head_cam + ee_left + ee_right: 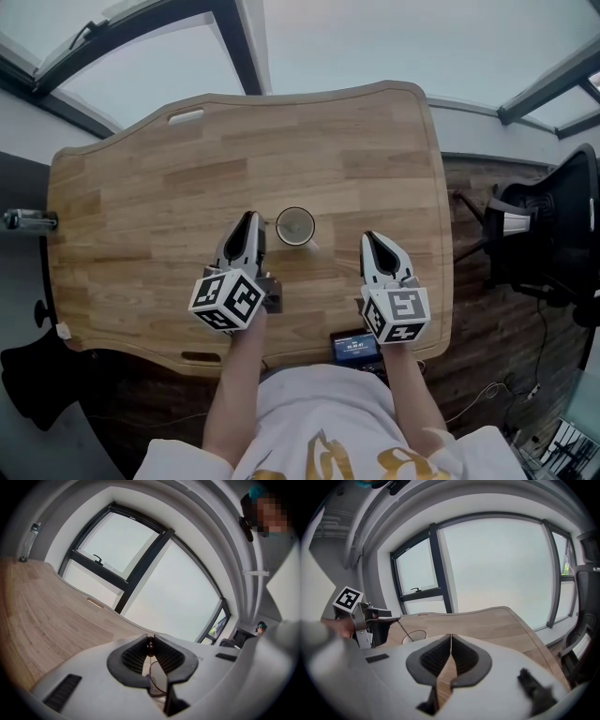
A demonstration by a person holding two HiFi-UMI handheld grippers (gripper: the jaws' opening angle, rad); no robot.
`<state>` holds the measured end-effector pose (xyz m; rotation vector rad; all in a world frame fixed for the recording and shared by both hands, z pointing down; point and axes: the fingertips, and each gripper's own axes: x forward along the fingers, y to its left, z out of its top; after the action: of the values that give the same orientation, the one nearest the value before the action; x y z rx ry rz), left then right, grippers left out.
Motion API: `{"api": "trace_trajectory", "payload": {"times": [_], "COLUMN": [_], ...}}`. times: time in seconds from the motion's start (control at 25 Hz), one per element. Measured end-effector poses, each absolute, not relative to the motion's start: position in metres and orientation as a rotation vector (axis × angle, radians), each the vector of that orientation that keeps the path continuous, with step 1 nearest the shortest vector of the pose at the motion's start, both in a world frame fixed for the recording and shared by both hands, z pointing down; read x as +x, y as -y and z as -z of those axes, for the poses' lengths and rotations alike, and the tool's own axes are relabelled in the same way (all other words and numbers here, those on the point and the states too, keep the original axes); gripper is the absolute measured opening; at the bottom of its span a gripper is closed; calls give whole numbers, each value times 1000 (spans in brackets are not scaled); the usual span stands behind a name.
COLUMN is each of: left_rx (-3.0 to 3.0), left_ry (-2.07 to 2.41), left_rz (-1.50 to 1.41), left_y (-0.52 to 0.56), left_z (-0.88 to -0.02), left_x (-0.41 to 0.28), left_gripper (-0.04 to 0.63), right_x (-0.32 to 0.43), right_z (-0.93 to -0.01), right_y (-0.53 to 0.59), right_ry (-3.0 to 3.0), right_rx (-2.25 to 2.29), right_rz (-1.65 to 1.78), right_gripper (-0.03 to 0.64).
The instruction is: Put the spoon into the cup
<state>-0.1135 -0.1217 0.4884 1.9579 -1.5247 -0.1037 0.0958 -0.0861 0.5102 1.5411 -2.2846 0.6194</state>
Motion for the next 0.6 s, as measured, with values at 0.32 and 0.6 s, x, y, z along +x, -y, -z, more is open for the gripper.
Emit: {"api": "trace_trajectory", "payload": {"times": [0.32, 0.6], "left_rx": [1961, 1966], "left_ry": [1523, 1519], "left_rz": [100, 95], "left_y": [121, 121], "left_z": [-492, -493], "left_x": [-111, -110], "left_gripper": [49, 49], "right_x": [101, 98], "right_z": [-512, -515], "right_y": [91, 90], "right_ry": [2279, 2276], "right_rx": [1552, 1544], "right_rz": [-622, -630], "right_gripper": [32, 32]}}
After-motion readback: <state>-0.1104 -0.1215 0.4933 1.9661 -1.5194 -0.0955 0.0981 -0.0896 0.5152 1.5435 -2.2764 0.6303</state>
